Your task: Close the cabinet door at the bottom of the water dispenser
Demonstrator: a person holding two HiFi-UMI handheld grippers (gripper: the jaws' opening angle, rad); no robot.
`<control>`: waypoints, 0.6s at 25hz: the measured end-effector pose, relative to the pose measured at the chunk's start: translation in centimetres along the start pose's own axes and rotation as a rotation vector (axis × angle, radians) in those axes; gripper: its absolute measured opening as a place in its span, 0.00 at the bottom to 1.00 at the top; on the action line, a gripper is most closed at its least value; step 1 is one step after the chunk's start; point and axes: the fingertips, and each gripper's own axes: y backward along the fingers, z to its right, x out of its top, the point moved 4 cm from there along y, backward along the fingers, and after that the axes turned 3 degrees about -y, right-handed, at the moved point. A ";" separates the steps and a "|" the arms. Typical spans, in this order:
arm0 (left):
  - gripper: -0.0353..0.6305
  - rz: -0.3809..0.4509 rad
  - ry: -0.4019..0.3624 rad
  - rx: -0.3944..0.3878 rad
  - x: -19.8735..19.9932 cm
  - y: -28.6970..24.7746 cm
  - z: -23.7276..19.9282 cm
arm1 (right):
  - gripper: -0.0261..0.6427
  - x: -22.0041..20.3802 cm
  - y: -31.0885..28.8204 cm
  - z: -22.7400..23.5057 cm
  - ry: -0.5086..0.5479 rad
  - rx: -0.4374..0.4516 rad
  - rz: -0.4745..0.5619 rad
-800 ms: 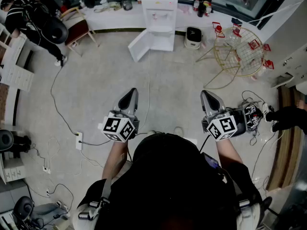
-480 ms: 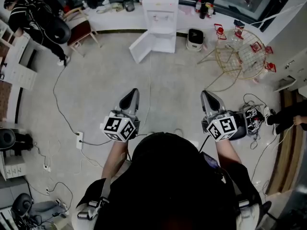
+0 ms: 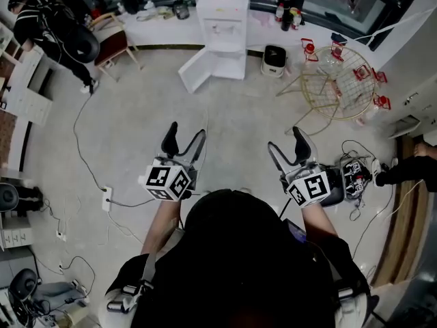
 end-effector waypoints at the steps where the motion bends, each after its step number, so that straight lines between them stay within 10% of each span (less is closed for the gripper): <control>1: 0.64 0.000 -0.010 0.025 -0.1 -0.2 0.4 | 0.58 0.2 0.3 0.3 0.017 -0.005 0.009; 15: 0.69 -0.051 -0.047 0.083 -1.3 -2.0 3.3 | 0.65 -0.2 0.6 4.5 -0.037 0.001 0.000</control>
